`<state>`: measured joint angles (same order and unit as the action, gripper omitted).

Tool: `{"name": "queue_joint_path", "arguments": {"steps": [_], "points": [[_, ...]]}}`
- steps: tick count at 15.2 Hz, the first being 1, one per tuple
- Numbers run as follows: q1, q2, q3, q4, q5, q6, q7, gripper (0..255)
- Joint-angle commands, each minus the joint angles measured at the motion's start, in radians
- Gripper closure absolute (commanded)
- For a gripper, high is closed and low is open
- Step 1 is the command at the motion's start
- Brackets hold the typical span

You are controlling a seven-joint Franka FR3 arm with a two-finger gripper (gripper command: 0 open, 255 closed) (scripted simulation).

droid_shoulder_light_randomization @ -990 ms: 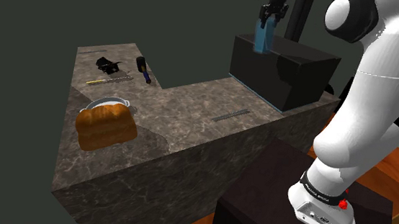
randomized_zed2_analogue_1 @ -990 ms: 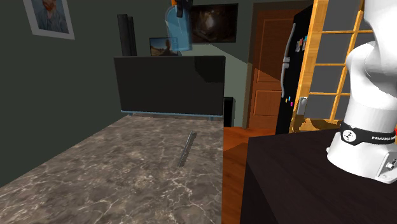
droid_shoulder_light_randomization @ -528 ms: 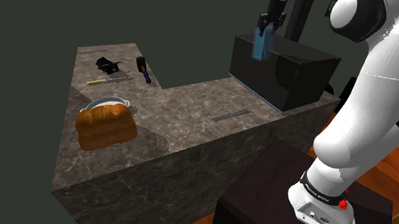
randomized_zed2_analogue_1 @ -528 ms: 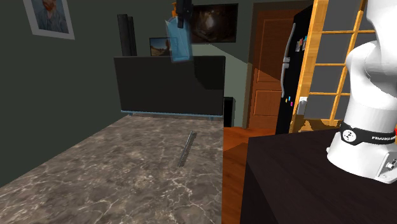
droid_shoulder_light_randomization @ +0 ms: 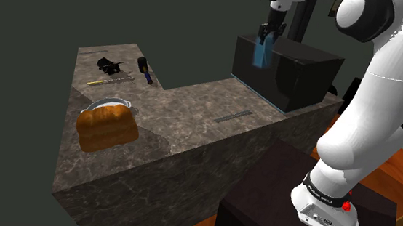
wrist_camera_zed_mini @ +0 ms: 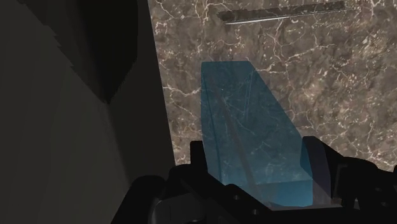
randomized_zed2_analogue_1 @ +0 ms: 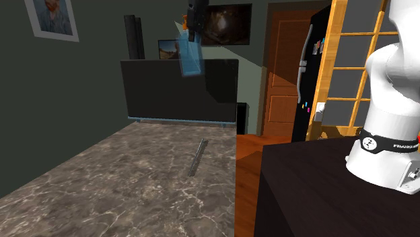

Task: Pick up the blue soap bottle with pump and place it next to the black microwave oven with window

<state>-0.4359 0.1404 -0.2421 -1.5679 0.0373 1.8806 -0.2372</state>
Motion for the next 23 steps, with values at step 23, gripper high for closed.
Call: {"name": "queue_joint_path", "arguments": {"steps": [23], "points": [[0.002, 0.034, 0.005, -0.280, 0.013, 0.314, -0.009, 255]]}}
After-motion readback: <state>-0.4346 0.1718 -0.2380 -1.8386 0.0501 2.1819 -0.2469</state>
